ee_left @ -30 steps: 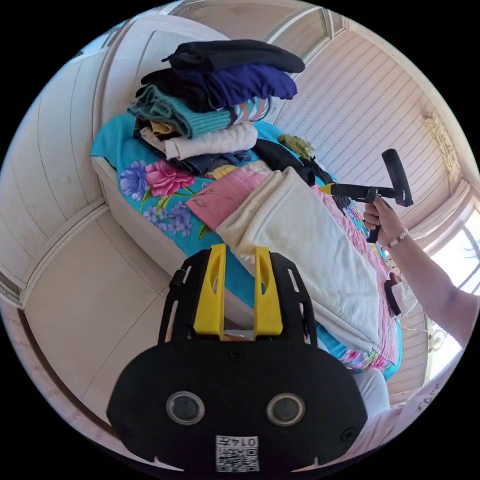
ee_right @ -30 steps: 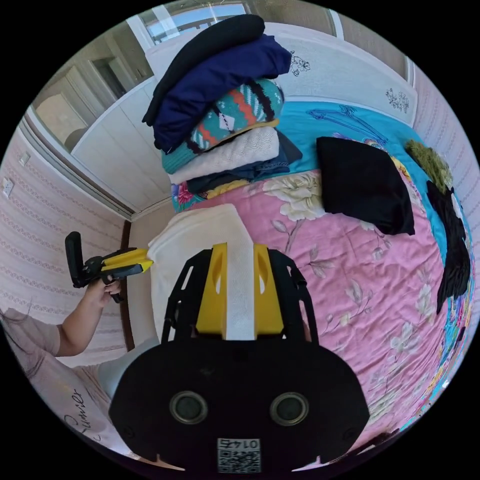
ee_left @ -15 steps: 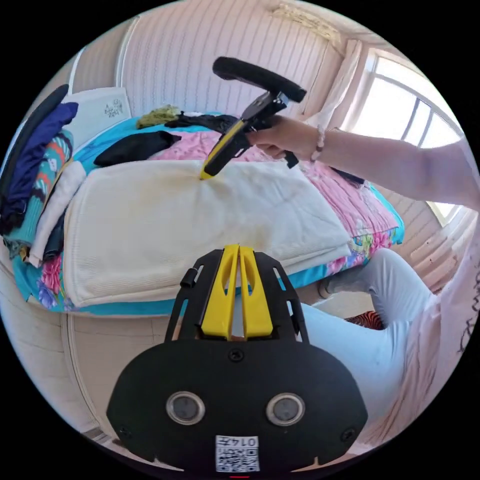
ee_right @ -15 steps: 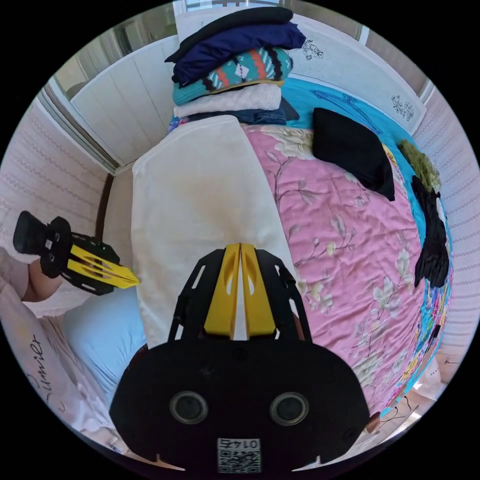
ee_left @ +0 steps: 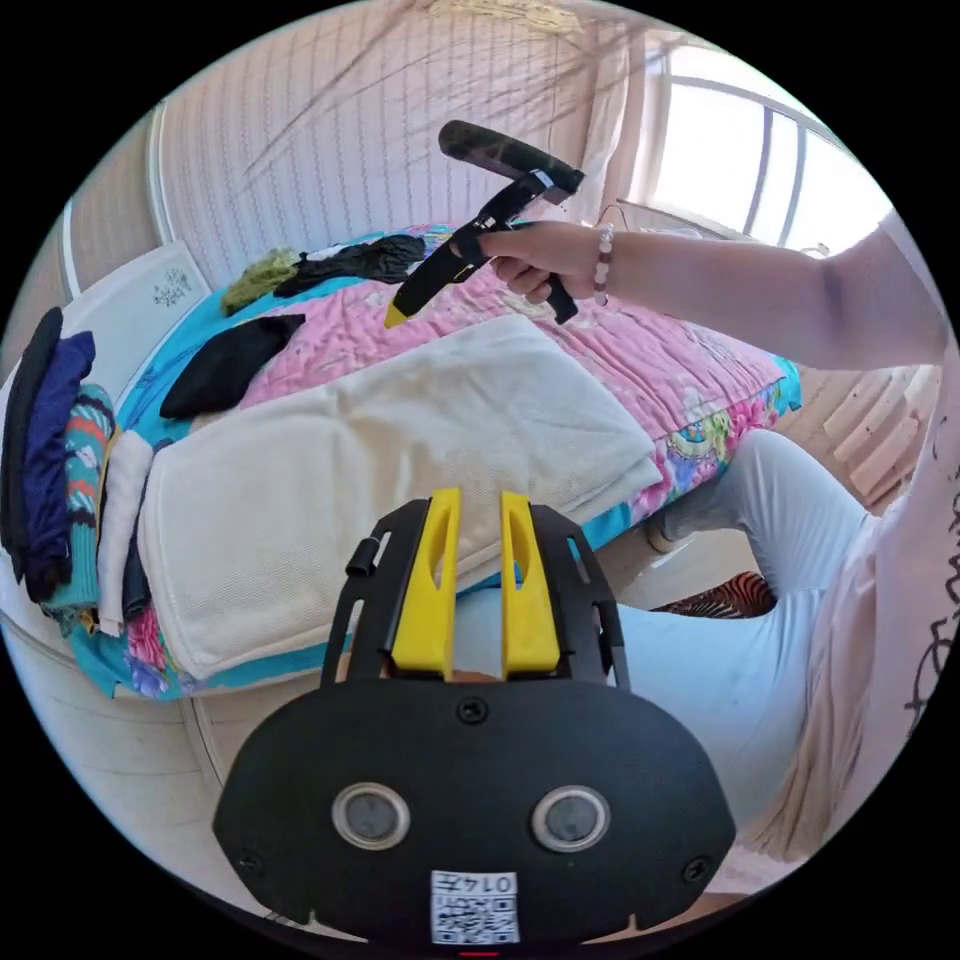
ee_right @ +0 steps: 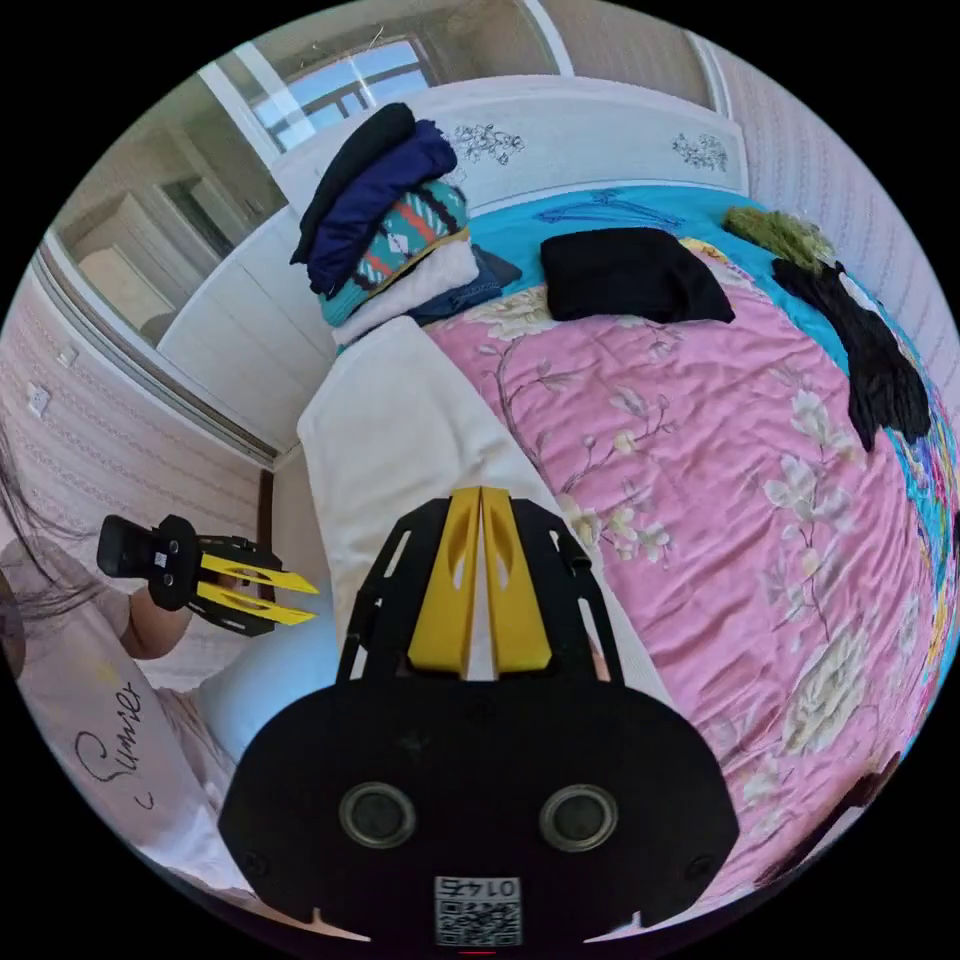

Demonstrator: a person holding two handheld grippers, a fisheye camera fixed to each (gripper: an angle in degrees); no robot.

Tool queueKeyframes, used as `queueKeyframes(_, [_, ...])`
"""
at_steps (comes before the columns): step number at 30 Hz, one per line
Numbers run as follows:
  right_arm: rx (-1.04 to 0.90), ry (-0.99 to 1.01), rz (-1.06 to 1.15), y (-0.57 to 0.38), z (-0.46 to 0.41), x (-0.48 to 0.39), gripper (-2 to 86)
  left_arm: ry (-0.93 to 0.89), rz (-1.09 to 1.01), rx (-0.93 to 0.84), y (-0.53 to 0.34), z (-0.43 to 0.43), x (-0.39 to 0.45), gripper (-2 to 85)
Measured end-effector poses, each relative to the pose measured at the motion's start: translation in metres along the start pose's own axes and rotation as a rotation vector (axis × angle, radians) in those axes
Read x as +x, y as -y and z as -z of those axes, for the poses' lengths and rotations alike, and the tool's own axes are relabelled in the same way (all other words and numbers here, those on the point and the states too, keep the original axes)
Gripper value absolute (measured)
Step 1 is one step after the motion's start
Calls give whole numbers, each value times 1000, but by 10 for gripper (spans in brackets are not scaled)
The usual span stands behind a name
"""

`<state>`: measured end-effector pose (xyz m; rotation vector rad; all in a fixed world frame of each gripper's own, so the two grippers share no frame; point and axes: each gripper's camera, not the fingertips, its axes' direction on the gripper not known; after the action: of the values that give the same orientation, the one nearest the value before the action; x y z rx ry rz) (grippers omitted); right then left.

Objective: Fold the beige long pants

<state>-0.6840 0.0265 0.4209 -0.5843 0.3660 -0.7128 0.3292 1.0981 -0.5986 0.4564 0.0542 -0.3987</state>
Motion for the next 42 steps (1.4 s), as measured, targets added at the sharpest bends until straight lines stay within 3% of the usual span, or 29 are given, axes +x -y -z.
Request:
queueKeyframes(4, [113,-66,-243,-110,38,63,42,-143,-107,17,34,-33,62,93])
queueKeyframes(8, [97,-70,-407,-187,24,104,115,-107,-137,-69,59,-87,104,122])
queueKeyframes(16, [53,6,-511,-240,-30,160,135,-81,-14,-167,72,-142,116,90])
queueKeyframes(19, [35,39,-506,-260,-27,179,128,-70,-38,-212,81,-146,125,86])
queueKeyframes(22, [137,3,-533,-292,-10,192,128,2,-105,-214,87,-138,145,88])
queueKeyframes(26, [50,111,-535,-318,-41,213,148,52,-128,-220,90,-148,160,99])
queueKeyframes(31, [104,179,-519,-347,-54,227,82,99,-133,-234,90,-165,160,78])
queueKeyframes(37, [273,383,-513,-407,-28,249,52,87,-241,-121,110,-143,173,44])
queueKeyframes(42, [350,340,-550,-484,37,265,51,-190,-348,161,156,-104,208,44])
